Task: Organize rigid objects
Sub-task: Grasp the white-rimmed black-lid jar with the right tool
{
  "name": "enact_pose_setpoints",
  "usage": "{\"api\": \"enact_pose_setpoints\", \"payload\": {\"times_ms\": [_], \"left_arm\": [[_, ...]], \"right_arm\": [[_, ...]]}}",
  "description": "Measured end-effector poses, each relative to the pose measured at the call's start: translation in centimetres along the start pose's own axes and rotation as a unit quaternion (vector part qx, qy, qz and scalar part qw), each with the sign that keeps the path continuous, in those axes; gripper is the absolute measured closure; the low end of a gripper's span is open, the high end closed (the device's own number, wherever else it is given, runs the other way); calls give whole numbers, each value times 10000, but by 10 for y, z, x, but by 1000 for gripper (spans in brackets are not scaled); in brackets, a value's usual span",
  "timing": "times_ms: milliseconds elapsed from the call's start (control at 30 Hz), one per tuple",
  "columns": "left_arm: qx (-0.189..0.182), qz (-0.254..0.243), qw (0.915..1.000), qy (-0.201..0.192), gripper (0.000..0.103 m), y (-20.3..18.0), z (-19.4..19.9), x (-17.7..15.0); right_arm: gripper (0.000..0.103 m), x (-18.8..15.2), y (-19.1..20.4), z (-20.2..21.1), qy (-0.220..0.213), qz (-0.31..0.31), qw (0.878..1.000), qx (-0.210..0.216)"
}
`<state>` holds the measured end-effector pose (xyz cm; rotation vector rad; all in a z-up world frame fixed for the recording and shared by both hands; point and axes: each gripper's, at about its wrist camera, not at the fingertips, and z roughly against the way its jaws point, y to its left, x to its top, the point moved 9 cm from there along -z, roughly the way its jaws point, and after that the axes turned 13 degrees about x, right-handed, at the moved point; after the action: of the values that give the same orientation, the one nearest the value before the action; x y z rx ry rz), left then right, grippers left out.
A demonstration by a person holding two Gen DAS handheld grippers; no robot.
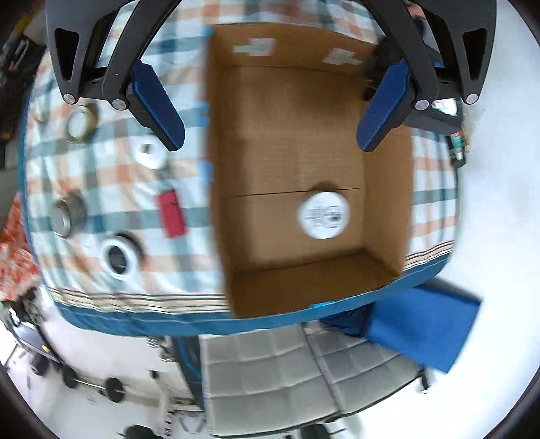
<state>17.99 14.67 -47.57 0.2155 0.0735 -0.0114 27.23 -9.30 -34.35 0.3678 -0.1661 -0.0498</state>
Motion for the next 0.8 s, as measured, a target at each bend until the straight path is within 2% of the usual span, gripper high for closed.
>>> {"api": "enact_pose_setpoints", "payload": {"times_ms": [33,100,167,267,400,467,533,800], "left_arm": [[-2,7,10000,7,99,0,0,0],[1,8,10000,14,99,0,0,0],[2,17,10000,18,99,0,-1,0],[1,42,10000,29,99,1,-1,0],[-19,101,9999,55,99,3,-3,-1],[-30,138,9999,67,99,4,-4,-1],[-34,165,9998,75,99,6,-4,-1],[-16,279,9995,115,98,10,-8,-2]], "right_arm": [[0,2,-14,2,89,-33,9998,-168],[0,6,-54,4,401,-204,9956,-816],[0,15,-82,6,221,-402,9960,-766],[0,35,-133,8,-258,-1076,9921,-583],[0,64,-193,-4,-791,-1789,9791,-553],[2,74,-209,-20,-673,-1946,9773,-489],[14,87,-227,-38,-561,-2035,9751,-672],[15,120,-260,-93,-672,-2383,9667,-643]]}}
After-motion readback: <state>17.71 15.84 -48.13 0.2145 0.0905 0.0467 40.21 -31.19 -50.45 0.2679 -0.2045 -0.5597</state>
